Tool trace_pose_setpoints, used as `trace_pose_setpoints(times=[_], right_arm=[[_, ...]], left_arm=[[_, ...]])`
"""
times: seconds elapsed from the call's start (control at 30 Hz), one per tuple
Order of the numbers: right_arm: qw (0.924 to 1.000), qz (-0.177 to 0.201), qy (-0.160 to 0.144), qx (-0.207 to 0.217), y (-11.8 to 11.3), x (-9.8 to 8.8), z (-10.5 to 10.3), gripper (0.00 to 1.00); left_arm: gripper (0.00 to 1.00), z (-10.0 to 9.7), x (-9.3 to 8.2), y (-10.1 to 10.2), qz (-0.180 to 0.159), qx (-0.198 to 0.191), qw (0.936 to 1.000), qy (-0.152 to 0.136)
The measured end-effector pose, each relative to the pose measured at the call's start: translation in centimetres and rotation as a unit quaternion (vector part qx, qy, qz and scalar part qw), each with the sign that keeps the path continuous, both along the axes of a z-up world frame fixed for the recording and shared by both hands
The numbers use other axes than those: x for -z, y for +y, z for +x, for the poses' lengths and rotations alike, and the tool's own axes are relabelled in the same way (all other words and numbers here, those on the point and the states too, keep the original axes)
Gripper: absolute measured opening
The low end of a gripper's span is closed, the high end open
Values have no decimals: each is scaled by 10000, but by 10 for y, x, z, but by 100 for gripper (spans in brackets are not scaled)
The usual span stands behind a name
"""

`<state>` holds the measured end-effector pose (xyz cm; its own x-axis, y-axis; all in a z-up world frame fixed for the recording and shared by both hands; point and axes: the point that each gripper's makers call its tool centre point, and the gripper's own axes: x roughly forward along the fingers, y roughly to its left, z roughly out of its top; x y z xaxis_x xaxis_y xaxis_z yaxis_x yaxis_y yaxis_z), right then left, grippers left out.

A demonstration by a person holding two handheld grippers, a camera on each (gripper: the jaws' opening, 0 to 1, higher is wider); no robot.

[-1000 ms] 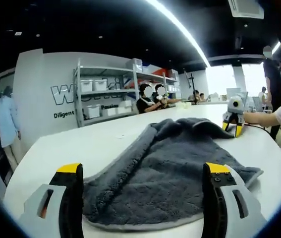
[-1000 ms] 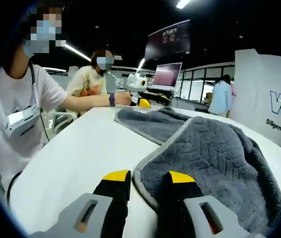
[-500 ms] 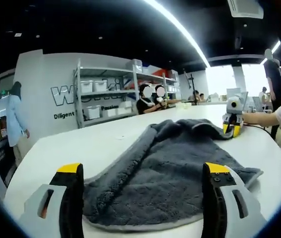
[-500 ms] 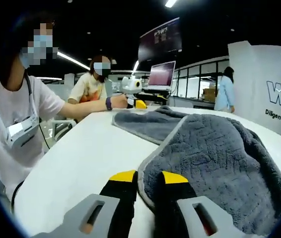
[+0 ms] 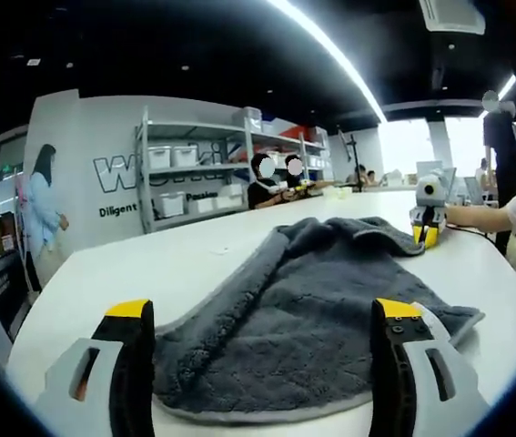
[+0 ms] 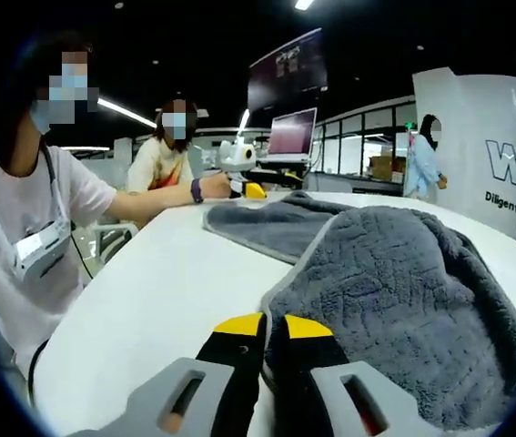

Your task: Fold the towel on the table until its edges align and the towel forms a compact rectangular stack.

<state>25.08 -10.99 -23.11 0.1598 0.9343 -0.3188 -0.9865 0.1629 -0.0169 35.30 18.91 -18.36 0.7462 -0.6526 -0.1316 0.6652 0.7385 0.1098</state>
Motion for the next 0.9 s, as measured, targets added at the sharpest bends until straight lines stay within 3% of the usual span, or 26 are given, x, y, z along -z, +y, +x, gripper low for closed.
trace_pose_setpoints(times=[0.57, 0.77, 0.9], right_arm=[[9994, -190, 293, -38, -16, -1, -2, 3], [9991, -244, 346, 29, -30, -3, 3, 2], [9982, -226, 544, 150, -45, -2, 12, 2]], left_arm=[[97, 2, -3, 1, 0, -11, 10000, -6], [97, 3, -2, 2, 5, -18, 10000, 7], [97, 3, -1, 2, 1, -19, 10000, 24]])
